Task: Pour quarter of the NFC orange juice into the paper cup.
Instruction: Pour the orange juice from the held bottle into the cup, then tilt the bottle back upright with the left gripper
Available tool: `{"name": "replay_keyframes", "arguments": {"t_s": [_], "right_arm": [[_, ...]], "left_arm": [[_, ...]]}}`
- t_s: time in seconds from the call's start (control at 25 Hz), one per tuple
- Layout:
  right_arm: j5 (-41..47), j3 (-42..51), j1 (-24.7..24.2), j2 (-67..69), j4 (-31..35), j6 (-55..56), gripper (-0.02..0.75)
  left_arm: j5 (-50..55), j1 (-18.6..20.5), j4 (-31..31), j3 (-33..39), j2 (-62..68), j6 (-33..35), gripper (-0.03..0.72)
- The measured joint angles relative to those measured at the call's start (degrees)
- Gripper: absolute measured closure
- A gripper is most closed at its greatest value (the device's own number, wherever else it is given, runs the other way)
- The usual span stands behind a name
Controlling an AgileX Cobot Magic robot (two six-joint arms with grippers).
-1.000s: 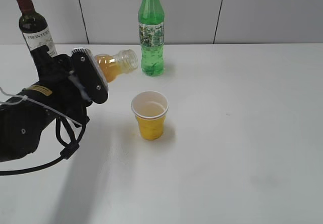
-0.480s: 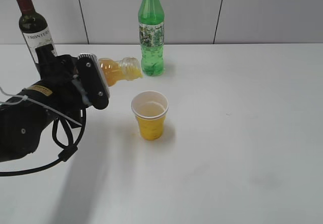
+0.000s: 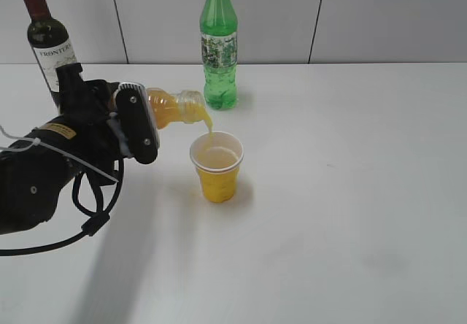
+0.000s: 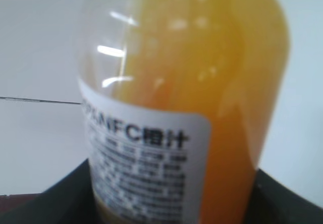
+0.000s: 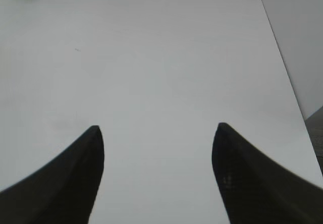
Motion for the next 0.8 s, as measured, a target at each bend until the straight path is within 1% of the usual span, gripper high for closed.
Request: {"name": "replay_keyframes", "arguments": {"t_s": [0.44, 0.8], "right_arm": [[0.00, 0.00, 0.00, 0.00, 0.00, 0.00, 0.200], [0.00, 0.00, 0.00, 0.00, 0.00, 0.00, 0.200]], "left_arm": [[-0.33, 0.00, 0.16, 0.00, 0.00, 2.94, 0.241], [-0.92, 0.00, 0.36, 0.00, 0.00, 3.26, 0.241]]}}
